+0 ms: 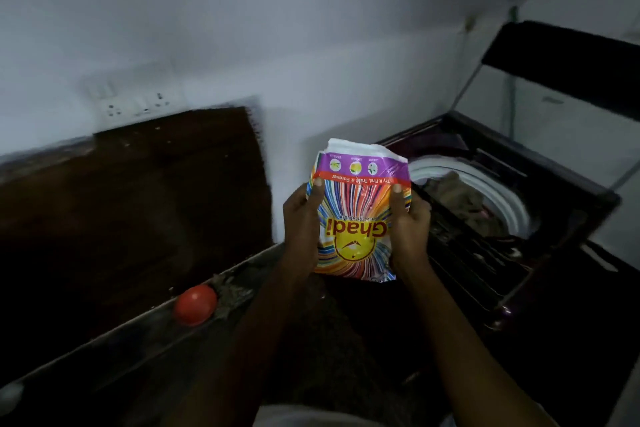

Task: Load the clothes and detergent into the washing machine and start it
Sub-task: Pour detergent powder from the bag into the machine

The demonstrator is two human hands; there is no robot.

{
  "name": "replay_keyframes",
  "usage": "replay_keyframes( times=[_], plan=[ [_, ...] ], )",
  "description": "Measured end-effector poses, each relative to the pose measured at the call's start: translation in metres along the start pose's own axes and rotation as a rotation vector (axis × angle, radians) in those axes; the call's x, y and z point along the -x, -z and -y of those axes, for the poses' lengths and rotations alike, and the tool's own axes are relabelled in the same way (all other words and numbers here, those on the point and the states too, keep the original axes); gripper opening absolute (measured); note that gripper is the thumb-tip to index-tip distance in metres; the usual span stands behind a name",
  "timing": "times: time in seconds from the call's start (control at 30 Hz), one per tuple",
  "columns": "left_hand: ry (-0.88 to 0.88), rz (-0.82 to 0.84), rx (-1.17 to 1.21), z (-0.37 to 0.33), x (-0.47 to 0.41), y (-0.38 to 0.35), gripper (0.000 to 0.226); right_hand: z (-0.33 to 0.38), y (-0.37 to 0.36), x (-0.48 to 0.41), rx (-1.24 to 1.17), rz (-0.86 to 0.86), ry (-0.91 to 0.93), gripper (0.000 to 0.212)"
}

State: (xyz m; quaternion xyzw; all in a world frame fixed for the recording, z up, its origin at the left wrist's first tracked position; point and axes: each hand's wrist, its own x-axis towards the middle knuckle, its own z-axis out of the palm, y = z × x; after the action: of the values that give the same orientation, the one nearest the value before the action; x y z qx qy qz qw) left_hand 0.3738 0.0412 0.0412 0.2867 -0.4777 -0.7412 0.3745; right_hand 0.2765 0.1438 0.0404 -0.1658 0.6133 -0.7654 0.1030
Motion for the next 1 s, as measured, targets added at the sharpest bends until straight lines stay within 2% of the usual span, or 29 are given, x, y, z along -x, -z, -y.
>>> replay_keyframes(
  times=[0.27,0.43,0.6,0.67,0.73,0.83,0.9,1.0],
  plan=[
    [-0.071,-0.022,-0.115,-0.017,-0.07,0.116,0.018,-0.059,-0.111,-0.024,0.018,0.185,-0.058,0.022],
    [-0.005,-0.025,-0.232,-0.011,-0.105,0.177,0.019,-0.1,-0.161,-0.041,0.077,0.226,-0.164,0.012],
    [0.1,-0.079,-0.363,0.016,-0.159,0.217,0.019,-0.159,-0.191,-0.067,0.239,0.294,-0.255,0.019],
    [0.123,-0.095,-0.422,0.035,-0.178,0.233,0.023,-0.195,-0.2,-0.082,0.283,0.307,-0.338,0.018],
    [0.12,-0.11,-0.518,0.065,-0.196,0.25,0.026,-0.24,-0.206,-0.098,0.371,0.32,-0.381,0.026],
    [0.144,-0.158,-0.573,0.127,-0.226,0.278,0.019,-0.309,-0.215,-0.119,0.448,0.4,-0.377,0.019],
    [0.146,-0.206,-0.579,0.176,-0.247,0.299,0.015,-0.36,-0.221,-0.132,0.51,0.453,-0.384,0.028],
    [0.116,-0.258,-0.638,0.252,-0.282,0.332,0.023,-0.45,-0.228,-0.156,0.556,0.52,-0.39,0.038]
  ],
)
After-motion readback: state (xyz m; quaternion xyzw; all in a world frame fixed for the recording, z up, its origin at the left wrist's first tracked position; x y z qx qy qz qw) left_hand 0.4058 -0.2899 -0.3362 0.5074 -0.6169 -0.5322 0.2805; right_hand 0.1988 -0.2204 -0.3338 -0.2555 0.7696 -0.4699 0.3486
